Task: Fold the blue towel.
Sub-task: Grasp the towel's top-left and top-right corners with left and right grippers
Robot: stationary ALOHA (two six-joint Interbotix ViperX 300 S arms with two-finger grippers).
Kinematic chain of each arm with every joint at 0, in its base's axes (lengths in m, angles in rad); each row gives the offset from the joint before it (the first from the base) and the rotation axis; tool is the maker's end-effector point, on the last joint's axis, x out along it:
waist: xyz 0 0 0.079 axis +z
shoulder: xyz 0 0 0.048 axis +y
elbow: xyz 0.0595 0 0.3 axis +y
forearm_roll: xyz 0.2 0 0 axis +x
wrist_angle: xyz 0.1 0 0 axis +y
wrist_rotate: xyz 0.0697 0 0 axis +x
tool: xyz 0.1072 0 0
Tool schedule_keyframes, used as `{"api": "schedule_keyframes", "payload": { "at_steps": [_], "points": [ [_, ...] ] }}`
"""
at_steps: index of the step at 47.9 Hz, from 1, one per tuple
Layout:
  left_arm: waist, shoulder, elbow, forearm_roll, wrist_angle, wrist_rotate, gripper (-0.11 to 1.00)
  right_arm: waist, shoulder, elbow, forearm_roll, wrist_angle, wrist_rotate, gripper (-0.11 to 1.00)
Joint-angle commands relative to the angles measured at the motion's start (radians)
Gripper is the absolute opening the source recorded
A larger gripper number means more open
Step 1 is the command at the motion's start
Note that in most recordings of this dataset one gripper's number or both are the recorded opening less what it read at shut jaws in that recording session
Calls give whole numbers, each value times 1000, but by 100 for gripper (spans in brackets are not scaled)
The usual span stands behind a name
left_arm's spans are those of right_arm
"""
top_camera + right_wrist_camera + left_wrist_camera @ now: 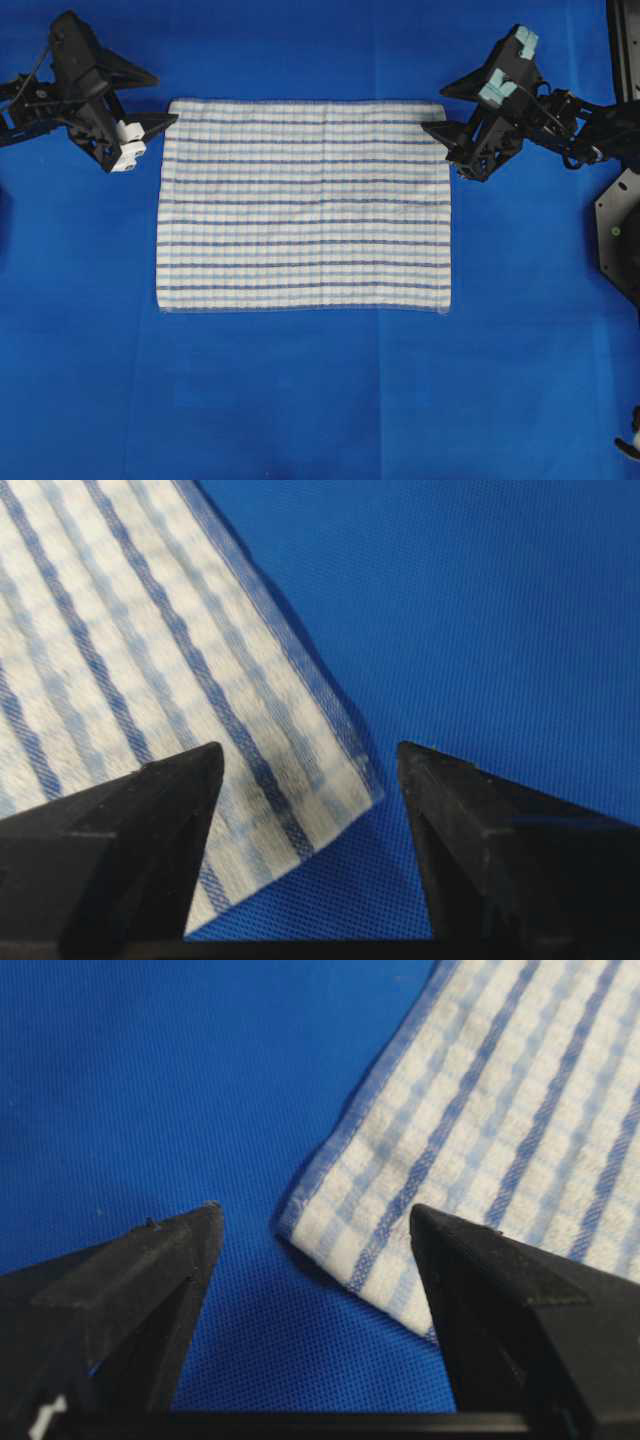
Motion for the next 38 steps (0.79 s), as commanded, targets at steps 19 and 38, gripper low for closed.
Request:
{"api": "schedule_keyframes", "payload": {
  "at_steps": [19,38],
  "points": [
    [5,144,-67,-5,-21,-2,41,-2,77,-5,26,-66,0,42],
    [-25,167,-74,-3,-20,2,6,-2,75,0,25,-66,-2,7]
  ]
}}
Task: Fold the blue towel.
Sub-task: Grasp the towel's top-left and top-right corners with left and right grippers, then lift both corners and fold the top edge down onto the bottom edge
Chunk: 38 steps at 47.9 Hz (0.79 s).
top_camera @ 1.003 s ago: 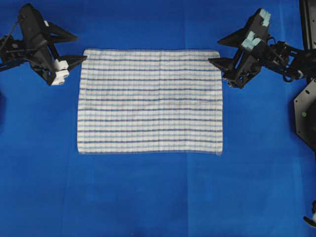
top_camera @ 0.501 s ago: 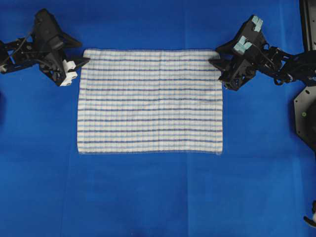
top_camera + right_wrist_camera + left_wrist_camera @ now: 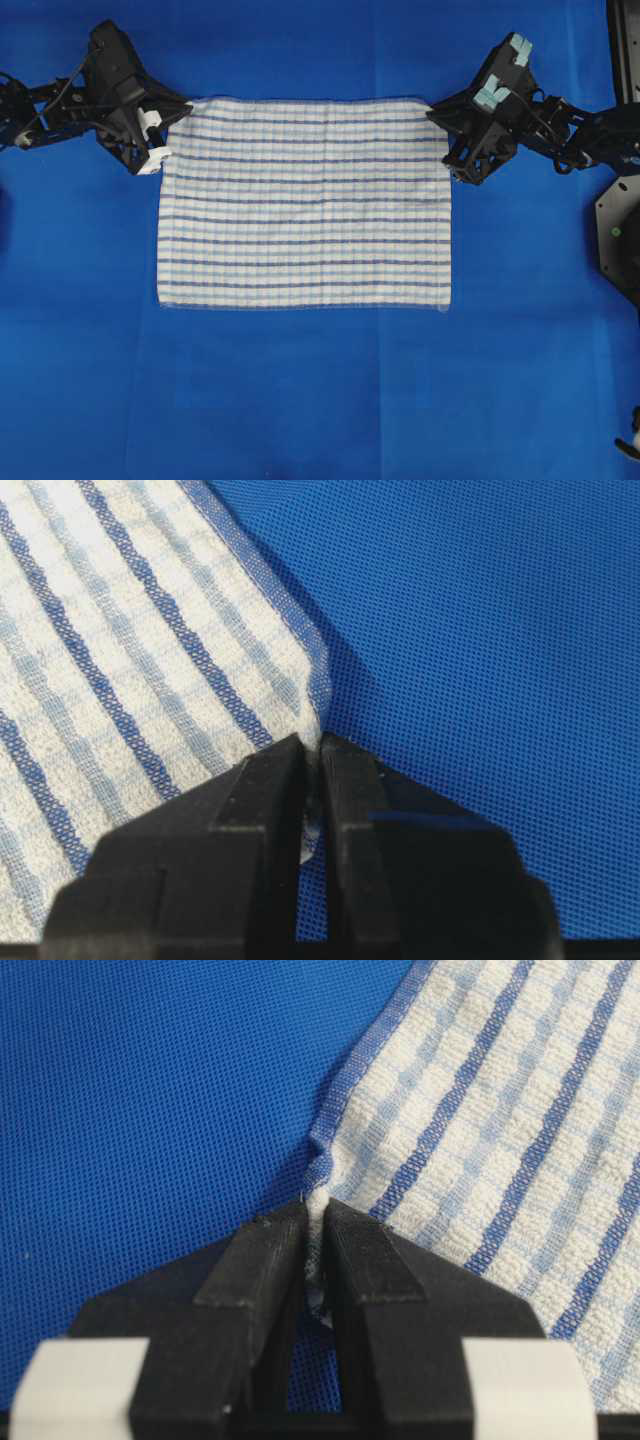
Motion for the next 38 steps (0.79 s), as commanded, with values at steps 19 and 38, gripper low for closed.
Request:
{"api": "schedule_keyframes", "payload": {
  "at_steps": [19,38],
  "points": [
    [-12,-28,11,-3,18,3,6,-5,-44,-3,3,15,-2,7],
    [-57,-175,44,-2,43,3,6,11,-210,11,2,123,-3,7]
  ]
}}
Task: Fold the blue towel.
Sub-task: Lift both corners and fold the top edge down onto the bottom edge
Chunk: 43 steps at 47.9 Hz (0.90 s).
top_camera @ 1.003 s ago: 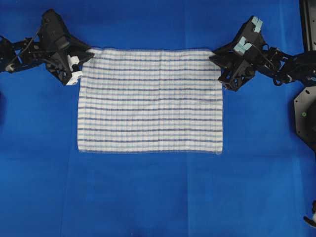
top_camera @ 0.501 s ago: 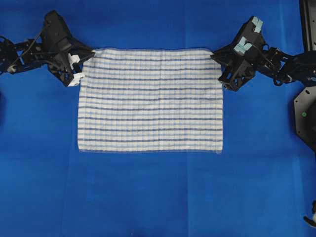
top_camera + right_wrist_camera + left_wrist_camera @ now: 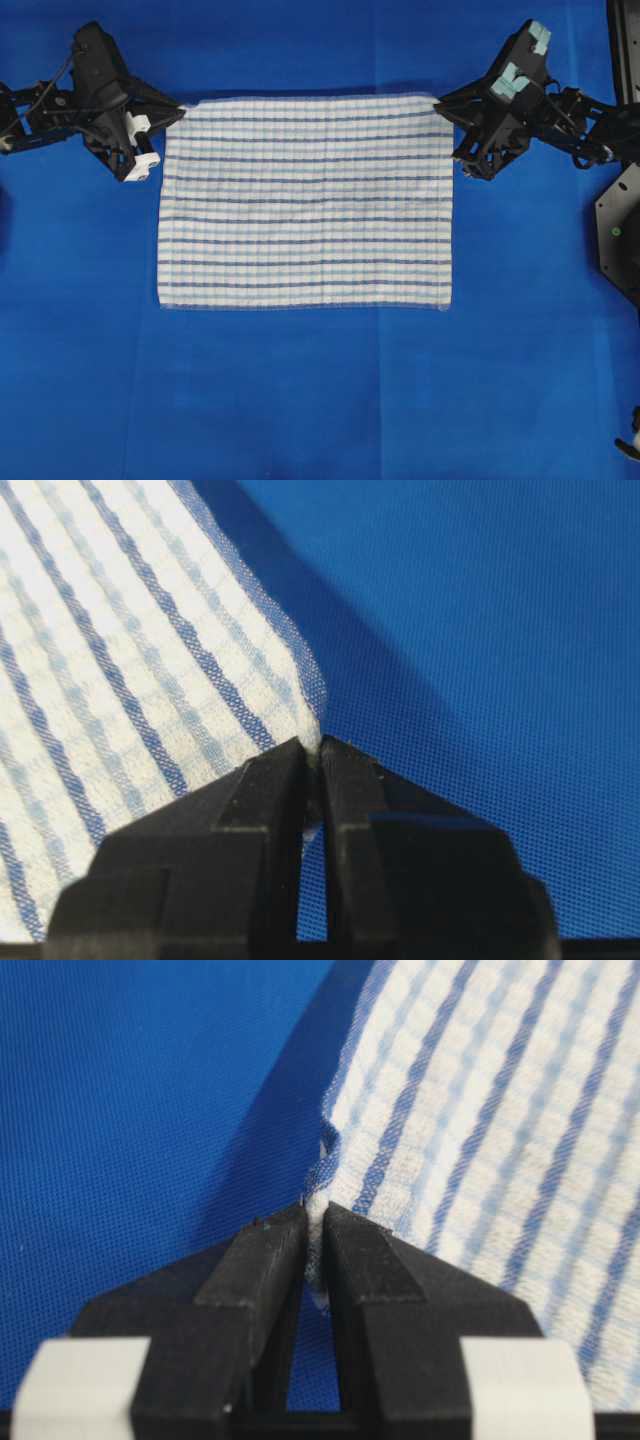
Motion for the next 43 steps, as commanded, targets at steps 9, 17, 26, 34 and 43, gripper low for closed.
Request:
{"api": "schedule_keyframes", "payload": {
  "at_steps": [9,17,26,34,43],
  "points": [
    [-51,-54,3,2,2,-5,6,46,-41,-6,5,31,2,7],
    [-101,-117,17,2,40,-15,6,95,-92,-3,28,74,3,7],
    [-195,-222,23,-2,114,-34,6,172,-176,8,87,127,3,7],
    [-284,-328,29,-2,179,-64,6,273,-256,26,161,138,3,7],
    [-377,-402,49,-3,192,-101,6,402,-310,38,225,138,3,7]
  ]
}}
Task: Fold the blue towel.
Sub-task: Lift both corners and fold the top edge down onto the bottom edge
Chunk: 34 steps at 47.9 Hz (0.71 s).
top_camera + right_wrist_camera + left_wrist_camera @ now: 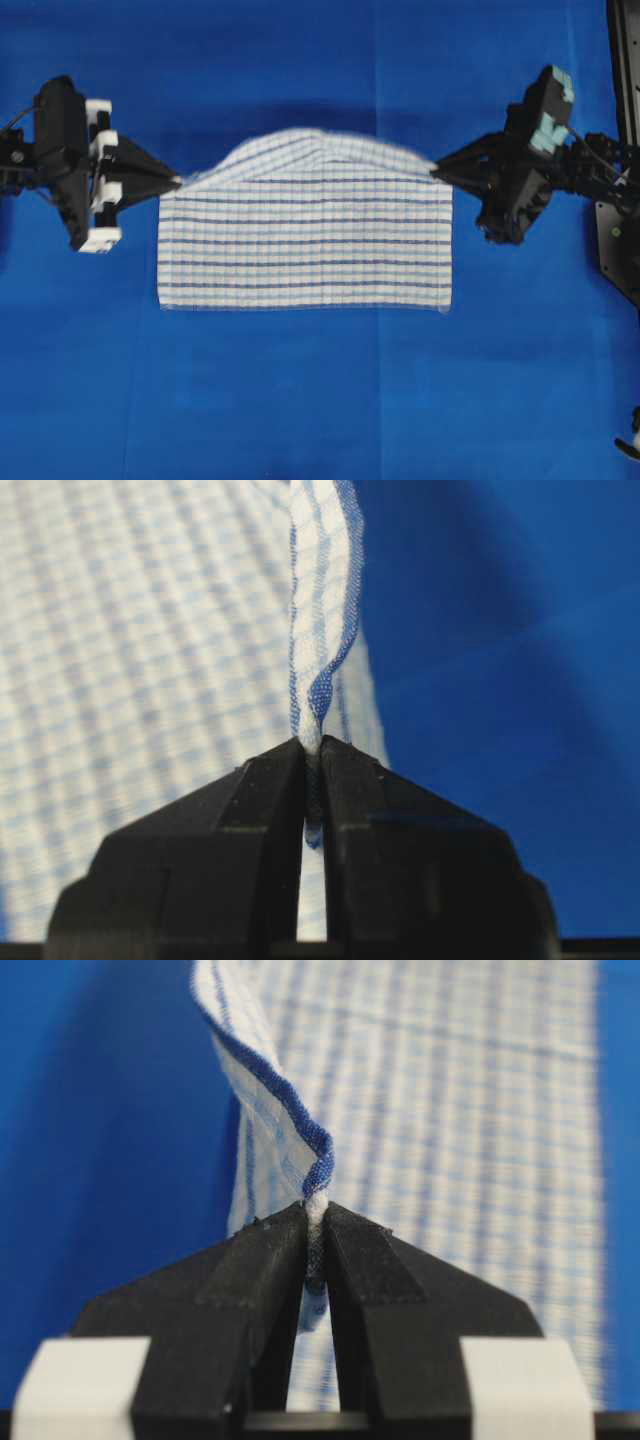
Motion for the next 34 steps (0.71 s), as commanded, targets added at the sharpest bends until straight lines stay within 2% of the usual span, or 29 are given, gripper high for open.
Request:
{"api": "schedule_keyframes", "payload": {
  "at_steps": [1,7,16,34],
  "points": [
    [-38,-29,2,-2,-3,-15,6,57,-25,-3,31,-3,-2,7],
    [-107,-29,9,-2,-5,-40,6,124,-21,-2,71,-3,-2,7],
    [-202,-2,3,-2,-14,-44,6,199,-12,0,92,-3,-2,7],
    [-265,106,-37,-3,-20,-44,6,281,78,-12,114,11,-3,7]
  ]
}}
